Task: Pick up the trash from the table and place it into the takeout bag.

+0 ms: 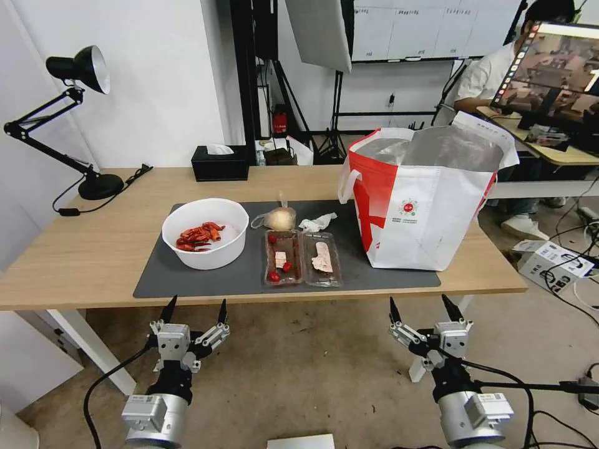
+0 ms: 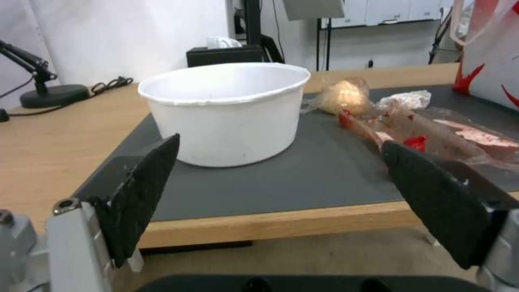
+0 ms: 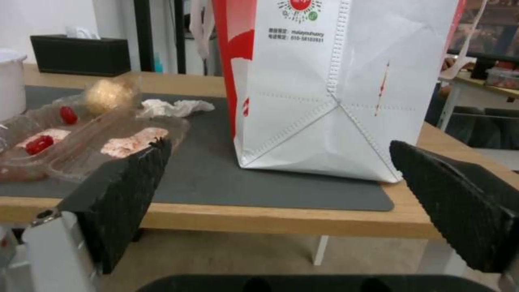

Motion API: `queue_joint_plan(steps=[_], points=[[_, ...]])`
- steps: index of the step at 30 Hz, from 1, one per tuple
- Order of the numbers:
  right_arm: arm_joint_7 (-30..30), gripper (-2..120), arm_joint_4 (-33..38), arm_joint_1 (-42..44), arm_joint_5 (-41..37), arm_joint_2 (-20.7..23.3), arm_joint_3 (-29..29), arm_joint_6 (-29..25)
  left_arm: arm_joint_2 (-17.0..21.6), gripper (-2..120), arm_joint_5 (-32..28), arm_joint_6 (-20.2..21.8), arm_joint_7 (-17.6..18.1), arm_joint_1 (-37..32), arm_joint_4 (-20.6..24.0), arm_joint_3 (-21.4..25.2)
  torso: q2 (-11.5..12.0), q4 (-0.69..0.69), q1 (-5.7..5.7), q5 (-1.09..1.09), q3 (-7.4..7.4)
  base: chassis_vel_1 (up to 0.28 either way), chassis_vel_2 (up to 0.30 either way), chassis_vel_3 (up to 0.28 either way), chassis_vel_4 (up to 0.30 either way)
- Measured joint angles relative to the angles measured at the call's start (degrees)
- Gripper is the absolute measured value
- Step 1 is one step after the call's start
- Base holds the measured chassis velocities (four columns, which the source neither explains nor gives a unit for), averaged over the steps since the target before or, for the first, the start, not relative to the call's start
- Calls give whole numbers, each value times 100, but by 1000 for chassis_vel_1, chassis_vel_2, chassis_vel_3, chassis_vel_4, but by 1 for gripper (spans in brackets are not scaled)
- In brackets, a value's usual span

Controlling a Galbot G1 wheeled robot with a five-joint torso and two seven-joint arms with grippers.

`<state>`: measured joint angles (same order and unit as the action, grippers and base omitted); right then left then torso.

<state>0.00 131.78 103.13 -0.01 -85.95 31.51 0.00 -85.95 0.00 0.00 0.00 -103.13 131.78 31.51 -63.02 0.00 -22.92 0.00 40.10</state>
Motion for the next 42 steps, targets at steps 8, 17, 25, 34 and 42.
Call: queue_joint_plan(steps=[8,17,25,34,42], points=[[0,100,0,0,0,0,0,0,0,100,0,0,0,0,0,0,0,0,0,0,0,0,0,0,0],[0,100,1,-8,-16,23,2,20,4,100,-11,10,6,4,0,-1,0,0,0,0,0,0,0,0,0],[57,100,58,-228,-460,570,80,577,364,100,-737,949,626,353,81,-162,0,1,-1,3,1,0,0,0,0],[165,100,183,-704,-1419,1495,262,1696,871,100,-1759,2269,1495,847,204,-386,0,0,-1,1,1,0,0,0,0],[276,100,309,-1141,-2416,2403,436,2266,1107,100,-2260,2555,1838,1021,290,-504,0,-1,-1,0,1,0,0,0,0]])
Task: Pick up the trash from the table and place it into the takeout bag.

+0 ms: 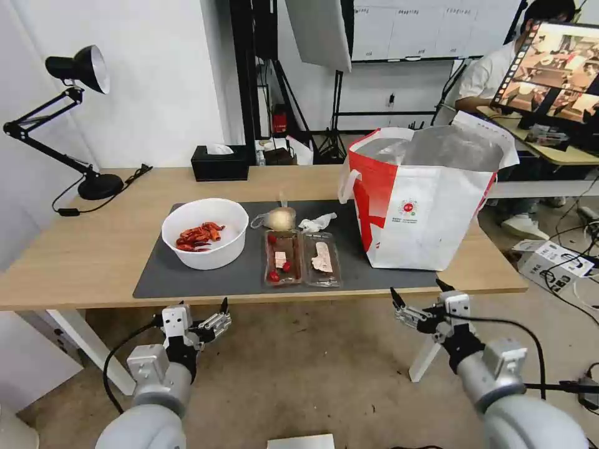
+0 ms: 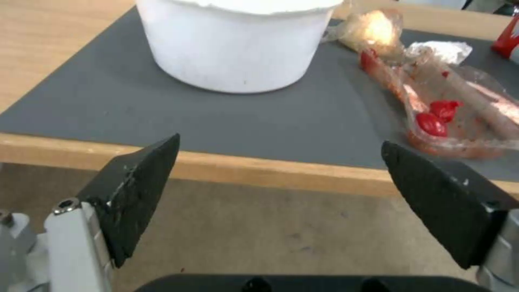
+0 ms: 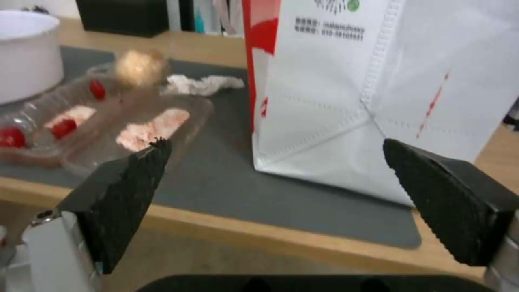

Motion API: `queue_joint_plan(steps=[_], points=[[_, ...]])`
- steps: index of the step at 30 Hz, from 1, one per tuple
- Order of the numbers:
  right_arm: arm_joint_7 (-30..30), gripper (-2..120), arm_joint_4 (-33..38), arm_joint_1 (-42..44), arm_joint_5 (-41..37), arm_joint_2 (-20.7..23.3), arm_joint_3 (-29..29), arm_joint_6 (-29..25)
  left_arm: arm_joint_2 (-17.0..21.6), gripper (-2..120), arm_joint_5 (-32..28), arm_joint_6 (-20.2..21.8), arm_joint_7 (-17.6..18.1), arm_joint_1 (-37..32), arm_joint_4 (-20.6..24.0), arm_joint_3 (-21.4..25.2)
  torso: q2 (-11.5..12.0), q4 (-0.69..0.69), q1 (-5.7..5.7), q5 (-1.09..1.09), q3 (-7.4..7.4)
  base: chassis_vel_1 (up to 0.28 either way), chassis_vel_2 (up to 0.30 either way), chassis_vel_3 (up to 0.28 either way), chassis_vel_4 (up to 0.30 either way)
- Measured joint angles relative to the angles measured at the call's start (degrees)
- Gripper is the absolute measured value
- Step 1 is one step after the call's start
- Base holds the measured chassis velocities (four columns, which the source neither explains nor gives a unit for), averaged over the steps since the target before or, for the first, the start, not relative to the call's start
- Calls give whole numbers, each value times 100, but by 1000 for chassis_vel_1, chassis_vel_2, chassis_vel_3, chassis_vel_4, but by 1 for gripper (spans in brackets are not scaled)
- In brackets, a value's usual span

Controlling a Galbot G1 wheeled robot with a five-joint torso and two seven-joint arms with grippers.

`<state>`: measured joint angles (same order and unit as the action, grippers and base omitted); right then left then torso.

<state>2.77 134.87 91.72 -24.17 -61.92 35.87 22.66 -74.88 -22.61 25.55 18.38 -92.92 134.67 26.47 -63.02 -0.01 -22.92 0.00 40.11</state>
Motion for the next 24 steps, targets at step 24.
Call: queue_joint_plan(steps=[24], points=[[6,100,-31,7,-11,-94,-184,-260,-23,100,-125,-64,-9,-32,76,22,0,1,1,0,-1,0,0,0,0]])
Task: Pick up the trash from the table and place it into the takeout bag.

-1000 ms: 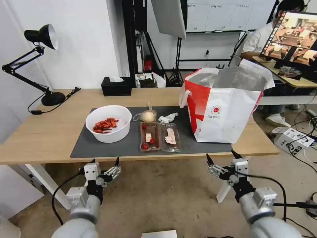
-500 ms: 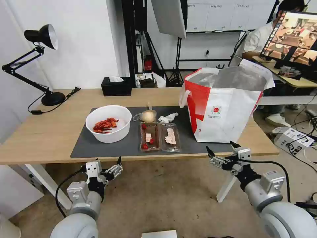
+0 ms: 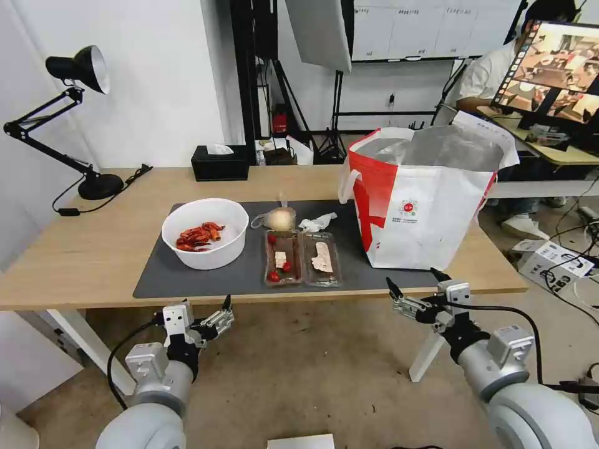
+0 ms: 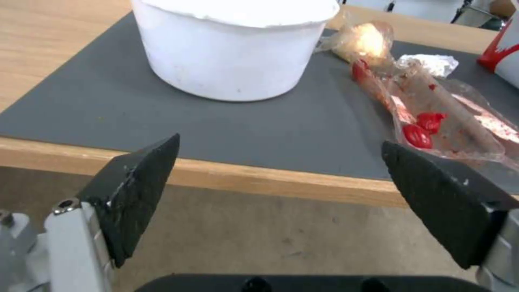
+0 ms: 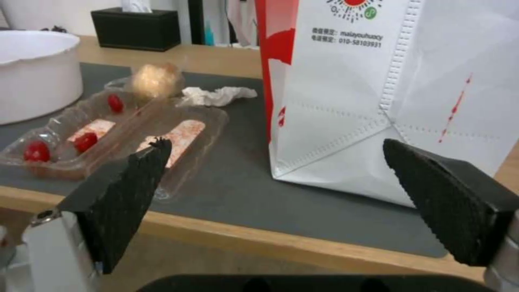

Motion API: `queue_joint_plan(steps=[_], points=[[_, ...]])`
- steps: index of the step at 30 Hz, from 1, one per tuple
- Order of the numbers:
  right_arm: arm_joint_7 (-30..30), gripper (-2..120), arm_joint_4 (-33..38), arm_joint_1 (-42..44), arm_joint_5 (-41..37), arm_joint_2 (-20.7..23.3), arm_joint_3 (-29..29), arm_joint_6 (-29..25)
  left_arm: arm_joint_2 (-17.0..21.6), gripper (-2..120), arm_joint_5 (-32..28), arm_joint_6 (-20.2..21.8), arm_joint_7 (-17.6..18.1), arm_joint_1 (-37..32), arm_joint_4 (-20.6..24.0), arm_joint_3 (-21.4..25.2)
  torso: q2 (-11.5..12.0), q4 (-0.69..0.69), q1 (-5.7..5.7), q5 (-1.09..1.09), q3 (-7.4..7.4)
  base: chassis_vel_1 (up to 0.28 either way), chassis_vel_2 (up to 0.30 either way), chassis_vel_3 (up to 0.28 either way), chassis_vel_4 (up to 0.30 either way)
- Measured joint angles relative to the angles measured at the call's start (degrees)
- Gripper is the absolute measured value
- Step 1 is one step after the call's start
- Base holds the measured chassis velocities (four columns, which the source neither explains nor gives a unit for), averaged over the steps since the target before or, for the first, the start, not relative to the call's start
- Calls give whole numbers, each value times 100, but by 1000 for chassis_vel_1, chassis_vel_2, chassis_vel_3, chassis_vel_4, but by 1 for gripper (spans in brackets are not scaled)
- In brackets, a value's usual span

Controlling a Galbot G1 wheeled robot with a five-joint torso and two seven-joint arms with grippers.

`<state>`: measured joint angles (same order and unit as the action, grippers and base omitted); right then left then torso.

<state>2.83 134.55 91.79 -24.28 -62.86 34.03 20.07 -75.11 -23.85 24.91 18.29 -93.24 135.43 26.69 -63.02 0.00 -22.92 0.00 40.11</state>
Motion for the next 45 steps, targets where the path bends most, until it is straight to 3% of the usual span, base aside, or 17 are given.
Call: queue_joint_plan(steps=[7,15,20,23,27,29,30,32,36,39,45], points=[[73,100,-41,-155,-434,29,-96,-108,-1,100,-21,-32,2,15,17,33,0,0,0,0,0,0,0,0,0],[781,100,-73,-761,-2528,215,-379,-274,76,100,-62,-271,1,127,-44,85,0,0,0,0,0,0,0,0,0],[1003,100,-75,-852,-3063,228,-456,-273,103,100,-32,-298,1,131,-63,116,0,0,0,0,0,0,0,0,0],[1624,100,-43,-1053,-4314,170,-608,-265,181,100,42,-220,43,115,-91,181,0,0,0,0,0,0,0,0,0],[1885,100,-13,-1148,-4972,124,-642,-268,200,100,47,-207,59,102,-94,189,0,0,0,0,0,0,0,0,0],[2301,100,12,-1320,-5968,58,-668,-324,210,100,53,-200,76,89,-93,198,0,0,0,-1,0,0,0,0,0],[2301,100,12,-1320,-5968,58,-668,-324,210,100,53,-200,76,89,-93,198,0,0,0,-1,0,0,0,0,0],[2740,100,4,-1518,-6797,4,-745,-400,201,100,63,-195,88,70,-93,211,0,0,0,-1,0,0,0,0,0],[3124,100,-122,-1715,-7197,-64,-1040,-513,193,100,97,-157,114,-15,-92,247,1,0,0,0,0,0,0,0,0],[3769,100,-309,-2028,-7326,-290,-1673,-622,262,100,98,-215,119,-59,-90,323,0,-1,0,-1,0,0,0,0,0],[3979,100,-527,-2223,-7163,-489,-1941,-623,338,100,98,-250,118,-70,-84,381,0,0,0,0,0,0,0,0,0]])
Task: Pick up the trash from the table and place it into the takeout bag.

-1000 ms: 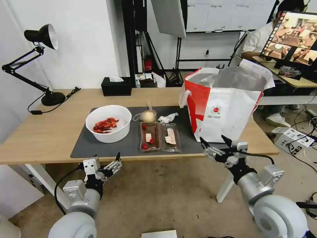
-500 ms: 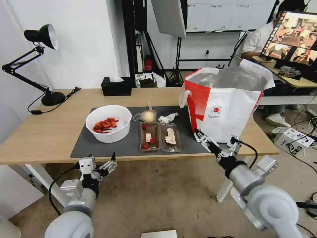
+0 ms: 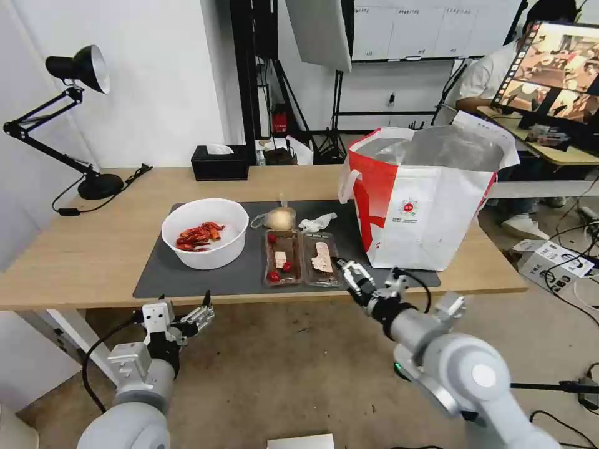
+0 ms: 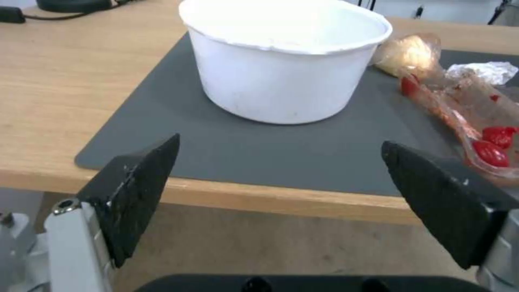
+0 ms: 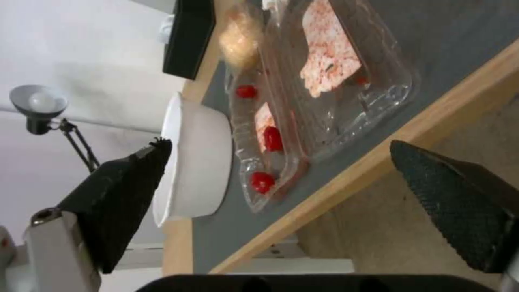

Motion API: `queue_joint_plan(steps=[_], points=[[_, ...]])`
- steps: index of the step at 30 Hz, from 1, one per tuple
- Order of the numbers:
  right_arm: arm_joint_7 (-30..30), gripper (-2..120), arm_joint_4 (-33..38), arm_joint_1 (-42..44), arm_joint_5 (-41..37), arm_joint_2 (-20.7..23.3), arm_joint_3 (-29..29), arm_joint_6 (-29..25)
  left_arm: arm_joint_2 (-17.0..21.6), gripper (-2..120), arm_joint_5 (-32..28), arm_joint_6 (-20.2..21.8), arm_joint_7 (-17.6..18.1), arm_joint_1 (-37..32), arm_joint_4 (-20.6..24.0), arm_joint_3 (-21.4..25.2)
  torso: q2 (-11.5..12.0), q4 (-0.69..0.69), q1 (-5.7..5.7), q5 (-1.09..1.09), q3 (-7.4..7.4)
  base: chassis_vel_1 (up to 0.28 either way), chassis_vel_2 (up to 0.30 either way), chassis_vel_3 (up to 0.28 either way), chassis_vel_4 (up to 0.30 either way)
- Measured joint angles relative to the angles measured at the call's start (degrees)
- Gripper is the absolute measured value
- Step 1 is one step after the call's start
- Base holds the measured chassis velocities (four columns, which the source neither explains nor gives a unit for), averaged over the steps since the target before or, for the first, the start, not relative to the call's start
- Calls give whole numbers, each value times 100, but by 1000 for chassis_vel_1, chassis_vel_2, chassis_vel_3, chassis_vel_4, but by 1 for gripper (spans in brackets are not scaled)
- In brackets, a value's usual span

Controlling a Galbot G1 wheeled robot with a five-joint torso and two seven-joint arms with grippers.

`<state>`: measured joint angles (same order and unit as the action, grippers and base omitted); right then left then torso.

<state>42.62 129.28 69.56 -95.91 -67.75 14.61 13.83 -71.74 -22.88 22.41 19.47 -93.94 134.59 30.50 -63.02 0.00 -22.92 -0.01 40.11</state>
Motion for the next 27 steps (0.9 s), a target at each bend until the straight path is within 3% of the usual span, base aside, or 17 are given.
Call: queue_joint_plan(steps=[27], points=[[192,100,-806,-392,436,-935,-261,92,-226,100,184,-38,15,-295,12,67,0,0,1,0,0,0,0,0,0]])
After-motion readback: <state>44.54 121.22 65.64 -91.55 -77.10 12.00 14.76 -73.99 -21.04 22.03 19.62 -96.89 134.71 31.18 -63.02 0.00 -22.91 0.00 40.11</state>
